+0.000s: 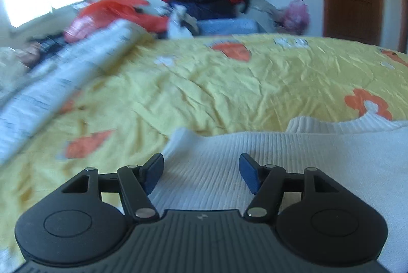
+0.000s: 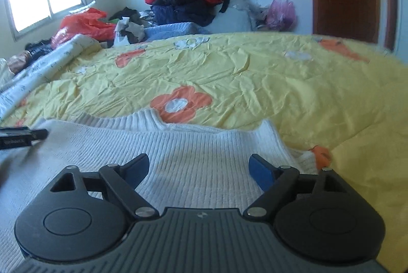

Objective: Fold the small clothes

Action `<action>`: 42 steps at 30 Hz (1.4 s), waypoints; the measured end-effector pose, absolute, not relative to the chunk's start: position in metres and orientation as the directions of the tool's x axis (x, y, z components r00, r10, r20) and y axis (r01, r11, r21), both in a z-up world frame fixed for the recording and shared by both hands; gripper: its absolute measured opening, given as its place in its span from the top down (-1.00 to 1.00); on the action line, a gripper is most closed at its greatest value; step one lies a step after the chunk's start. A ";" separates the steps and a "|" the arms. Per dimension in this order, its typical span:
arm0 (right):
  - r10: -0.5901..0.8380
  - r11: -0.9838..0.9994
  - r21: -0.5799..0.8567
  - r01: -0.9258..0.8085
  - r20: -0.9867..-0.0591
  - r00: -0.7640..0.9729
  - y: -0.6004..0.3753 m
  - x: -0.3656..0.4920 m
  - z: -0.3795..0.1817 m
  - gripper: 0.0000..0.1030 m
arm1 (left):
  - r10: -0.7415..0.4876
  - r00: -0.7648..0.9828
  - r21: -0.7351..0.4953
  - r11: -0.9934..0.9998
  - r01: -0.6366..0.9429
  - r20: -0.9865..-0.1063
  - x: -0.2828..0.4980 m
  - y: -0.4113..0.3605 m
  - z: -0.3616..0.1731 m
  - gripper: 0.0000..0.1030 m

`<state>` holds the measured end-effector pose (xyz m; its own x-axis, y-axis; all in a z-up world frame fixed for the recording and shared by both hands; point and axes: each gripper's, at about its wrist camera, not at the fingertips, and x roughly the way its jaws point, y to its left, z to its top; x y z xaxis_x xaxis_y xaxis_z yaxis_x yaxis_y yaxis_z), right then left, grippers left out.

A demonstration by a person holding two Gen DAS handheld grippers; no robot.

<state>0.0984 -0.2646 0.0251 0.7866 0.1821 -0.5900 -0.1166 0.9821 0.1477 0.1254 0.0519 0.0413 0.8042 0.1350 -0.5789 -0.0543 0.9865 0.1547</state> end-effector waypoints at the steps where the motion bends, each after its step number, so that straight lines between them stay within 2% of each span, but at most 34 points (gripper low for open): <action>1: 0.179 0.983 0.129 -0.128 -0.578 0.796 -0.259 0.090 0.031 -0.70 | 0.100 0.816 0.127 0.991 -0.033 -0.569 0.111 0.048 0.048 -0.36; 3: 0.257 0.966 0.121 -0.229 -0.534 0.805 -0.245 0.066 0.043 -0.79 | -0.038 0.840 0.030 0.997 0.064 -0.541 0.080 0.040 0.055 -0.59; 4: 0.291 0.955 0.109 -0.275 -0.525 0.800 -0.237 0.057 0.045 -0.85 | -0.084 0.846 0.013 0.994 0.106 -0.527 0.067 0.034 0.052 -0.62; 7: 0.285 0.936 -0.022 -0.352 -0.542 0.791 -0.210 0.042 0.036 -0.86 | -0.067 0.830 0.131 0.977 0.166 -0.553 0.054 0.016 0.024 -0.63; 8: 0.260 0.928 -0.083 -0.364 -0.558 0.788 -0.203 0.042 0.028 -0.86 | -0.080 0.850 0.136 0.975 0.175 -0.521 0.051 0.020 0.014 -0.63; 9: 0.241 0.923 -0.115 -0.367 -0.570 0.785 -0.201 0.042 0.019 -0.94 | -0.116 0.857 0.092 0.978 0.187 -0.502 0.050 0.028 0.010 -0.63; 10: 0.259 0.927 -0.088 -0.364 -0.548 0.795 -0.208 0.041 0.013 -1.00 | -0.143 0.846 0.048 0.980 0.195 -0.514 0.054 0.036 0.010 -0.65; 12: 0.329 0.931 0.057 -0.360 -0.556 0.763 -0.228 0.049 0.011 -0.94 | -0.169 0.835 -0.001 0.980 0.198 -0.524 0.060 0.045 0.010 -0.67; 14: 0.369 0.924 0.129 -0.360 -0.544 0.753 -0.240 0.052 0.010 -0.94 | -0.160 0.836 0.017 0.980 0.198 -0.525 0.061 0.042 0.010 -0.68; 19: 0.341 0.931 0.089 -0.354 -0.556 0.758 -0.229 0.049 0.010 -0.93 | -0.120 0.846 0.028 0.987 0.157 -0.520 0.051 0.040 0.016 -0.68; 22: 0.255 0.956 0.022 -0.293 -0.560 0.788 -0.221 0.032 0.024 -0.90 | -0.104 0.854 0.051 0.987 0.151 -0.509 0.020 0.046 0.029 -0.68; 24: 0.301 0.942 0.026 -0.336 -0.513 0.804 -0.216 0.012 0.038 -0.93 | -0.109 0.858 0.043 0.988 0.151 -0.503 0.000 0.056 0.031 -0.69; 26: 0.374 0.916 0.048 -0.399 -0.464 0.803 -0.209 -0.005 0.046 -1.00 | -0.088 0.839 0.035 0.991 0.126 -0.538 -0.008 0.067 0.024 -0.69; 28: 0.404 0.896 0.044 -0.441 -0.491 0.772 -0.197 -0.011 0.043 -1.00 | -0.114 0.851 0.013 0.990 0.140 -0.513 -0.017 0.076 0.018 -0.69; 31: 0.369 0.887 -0.016 -0.461 -0.577 0.729 -0.182 -0.009 0.013 -0.97 | -0.093 0.857 0.079 0.985 0.154 -0.507 -0.017 0.071 0.012 -0.70; 32: 0.396 0.887 0.016 -0.461 -0.540 0.743 -0.189 -0.012 0.008 -0.95 | -0.095 0.856 0.086 0.983 0.161 -0.508 -0.014 0.071 0.011 -0.70; 38: 0.391 0.884 0.038 -0.465 -0.606 0.693 -0.205 -0.017 0.024 -0.90 | -0.102 0.845 0.091 0.980 0.175 -0.525 -0.020 0.073 0.029 -0.67; 39: 0.387 0.893 0.059 -0.446 -0.606 0.695 -0.209 -0.023 0.030 -0.84 | -0.112 0.850 0.086 0.980 0.181 -0.515 -0.026 0.074 0.033 -0.67; 42: 0.377 0.913 0.096 -0.396 -0.567 0.733 -0.235 -0.041 0.043 -0.87 | -0.184 0.838 0.057 0.967 0.248 -0.514 -0.046 0.077 0.037 -0.68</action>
<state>-0.0407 -0.2352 0.0427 0.7325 0.3771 -0.5668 -0.3960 0.9132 0.0958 -0.0458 0.0769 0.0367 0.8377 -0.1842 -0.5141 0.2477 0.9671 0.0572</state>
